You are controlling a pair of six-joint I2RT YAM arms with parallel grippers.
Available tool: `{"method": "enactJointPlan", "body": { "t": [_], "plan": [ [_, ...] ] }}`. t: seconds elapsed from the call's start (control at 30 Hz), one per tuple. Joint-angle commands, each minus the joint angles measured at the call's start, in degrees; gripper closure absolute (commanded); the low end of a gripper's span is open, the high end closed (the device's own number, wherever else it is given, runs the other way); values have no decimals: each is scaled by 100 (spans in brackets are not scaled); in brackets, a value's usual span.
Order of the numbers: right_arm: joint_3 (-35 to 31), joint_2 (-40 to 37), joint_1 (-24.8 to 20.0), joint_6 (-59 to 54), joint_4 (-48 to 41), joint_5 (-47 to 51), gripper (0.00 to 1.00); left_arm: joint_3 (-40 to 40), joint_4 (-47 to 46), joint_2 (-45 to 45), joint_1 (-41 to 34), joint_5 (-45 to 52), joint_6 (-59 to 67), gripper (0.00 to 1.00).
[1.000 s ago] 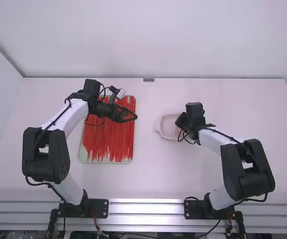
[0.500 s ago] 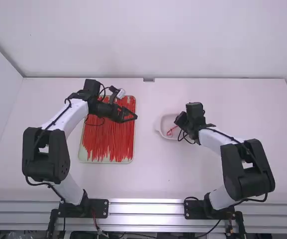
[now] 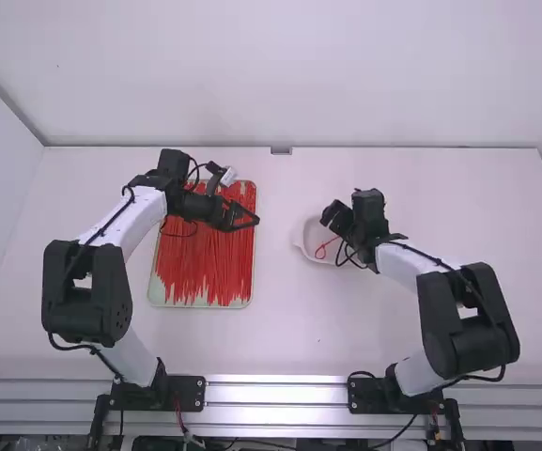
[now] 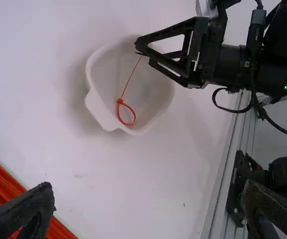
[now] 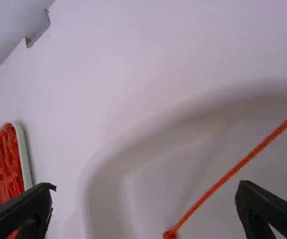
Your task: Fasten the cable tie
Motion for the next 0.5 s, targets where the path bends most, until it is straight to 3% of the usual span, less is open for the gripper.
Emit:
{"method": "enactJointPlan", "body": {
  "t": [0.0,0.47],
  "plan": [
    [133,-452,-31,-332,-31,-74,1,118,-13,-66,0,81,61,1],
    [133,-2686,-31,-984,-1650,37,1,483,-72,-76,44,-243,37,1]
  ]
}}
